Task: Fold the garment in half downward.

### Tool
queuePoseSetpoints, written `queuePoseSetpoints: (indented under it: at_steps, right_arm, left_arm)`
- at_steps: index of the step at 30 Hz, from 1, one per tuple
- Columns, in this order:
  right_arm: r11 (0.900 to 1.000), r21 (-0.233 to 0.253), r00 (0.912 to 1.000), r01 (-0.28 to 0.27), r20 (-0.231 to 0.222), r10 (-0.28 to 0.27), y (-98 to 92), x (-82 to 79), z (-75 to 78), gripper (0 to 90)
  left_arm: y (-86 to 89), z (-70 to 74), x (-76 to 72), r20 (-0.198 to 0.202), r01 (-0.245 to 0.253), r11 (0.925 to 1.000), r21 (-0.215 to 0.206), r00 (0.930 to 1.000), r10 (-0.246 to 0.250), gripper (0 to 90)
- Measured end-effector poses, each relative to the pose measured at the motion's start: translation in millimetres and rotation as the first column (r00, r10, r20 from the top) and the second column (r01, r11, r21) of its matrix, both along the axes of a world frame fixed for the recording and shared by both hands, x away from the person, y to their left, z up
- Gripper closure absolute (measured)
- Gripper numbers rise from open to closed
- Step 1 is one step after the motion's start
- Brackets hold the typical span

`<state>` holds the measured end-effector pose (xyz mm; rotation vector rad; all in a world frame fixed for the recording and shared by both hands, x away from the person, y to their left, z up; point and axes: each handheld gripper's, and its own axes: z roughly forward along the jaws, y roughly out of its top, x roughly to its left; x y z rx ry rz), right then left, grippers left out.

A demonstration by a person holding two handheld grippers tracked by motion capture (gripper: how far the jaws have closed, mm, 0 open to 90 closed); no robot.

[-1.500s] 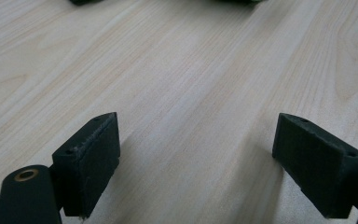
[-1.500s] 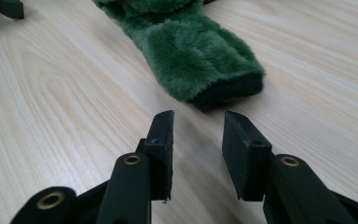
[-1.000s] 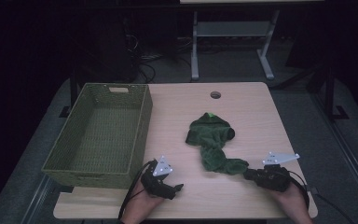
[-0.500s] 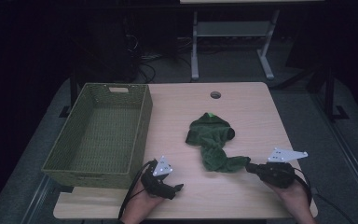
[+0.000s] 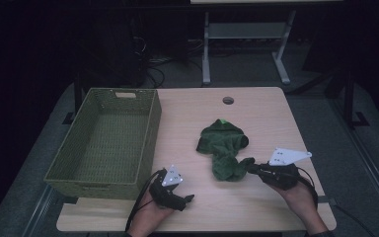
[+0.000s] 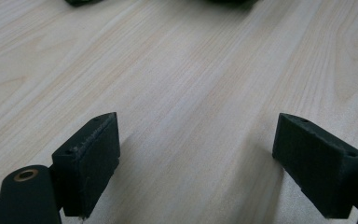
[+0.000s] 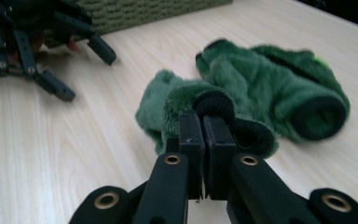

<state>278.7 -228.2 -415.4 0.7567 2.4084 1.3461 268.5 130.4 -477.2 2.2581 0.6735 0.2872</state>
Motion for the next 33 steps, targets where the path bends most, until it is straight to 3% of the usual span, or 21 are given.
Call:
queuePoseSetpoints:
  at_steps: [13,17,22,26,30,33]
  right_arm:
    - [0.998,0.005,0.9978,-0.063,0.018,0.063,38.4,26.9,4.2,86.6]
    - [0.999,0.003,0.9986,-0.05,0.015,0.05,43.9,32.2,2.1,86.7]
    - [0.999,0.034,0.9999,0.006,0.014,-0.007,28.8,31.6,6.8,86.7]
    - [0.999,0.023,0.9989,0.045,-0.013,-0.045,12.1,26.0,7.9,81.5]
    - [0.996,0.024,0.9945,0.086,-0.062,-0.084,-6.6,14.6,-3.4,75.7]
    - [0.994,-0.004,0.9902,0.108,-0.089,-0.108,-18.7,6.3,-12.2,71.3]
  left_arm:
    - [0.0,0.0,0.1,0.002,0.001,1.0,0.001,1.0,-0.001,14.3]
    - [0.1,0.1,0.3,0.004,0.002,1.0,0.003,1.0,-0.002,14.2]
    - [-0.1,-0.1,0.0,-0.001,-0.001,1.0,-0.001,1.0,0.001,14.3]
    - [0.0,0.1,0.0,0.001,0.002,1.0,0.0,1.0,-0.002,14.3]
    - [0.0,0.0,-0.1,0.0,0.0,1.0,0.0,1.0,0.0,14.3]
    - [0.2,0.1,0.0,0.0,0.002,1.0,0.003,1.0,-0.002,14.3]
